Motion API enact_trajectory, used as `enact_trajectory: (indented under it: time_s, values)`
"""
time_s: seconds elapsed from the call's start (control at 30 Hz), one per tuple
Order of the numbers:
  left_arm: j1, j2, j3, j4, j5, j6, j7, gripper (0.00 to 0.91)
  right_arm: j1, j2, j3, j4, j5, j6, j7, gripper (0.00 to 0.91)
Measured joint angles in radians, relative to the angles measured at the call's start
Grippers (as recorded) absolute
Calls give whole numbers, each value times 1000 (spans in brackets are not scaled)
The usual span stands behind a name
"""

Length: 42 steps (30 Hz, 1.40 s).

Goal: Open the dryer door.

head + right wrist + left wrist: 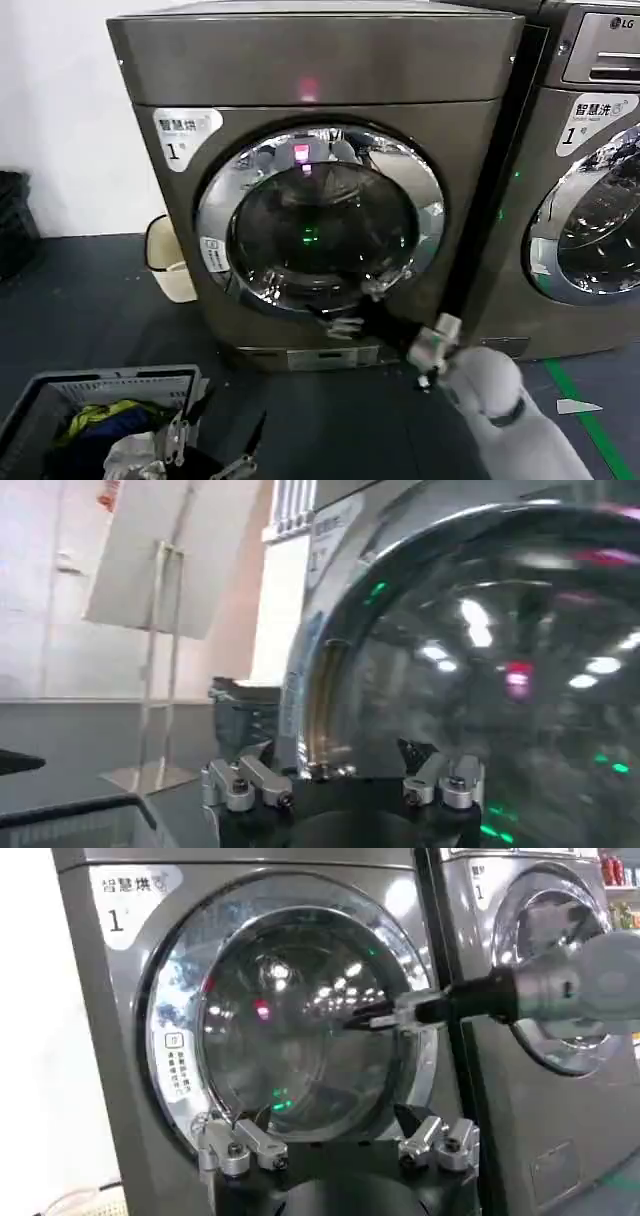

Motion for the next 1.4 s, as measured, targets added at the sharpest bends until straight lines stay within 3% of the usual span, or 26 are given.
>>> enact_trajectory:
  time_s: [0.5,1.4]
  values:
    - [0,-3,7,25,15,-12,0,907,201,130,-137,-212,-27,16,-7,907]
    - [15,-11,14,17,22,1,18,907,361,258,-232,-434,2,18,-14,907]
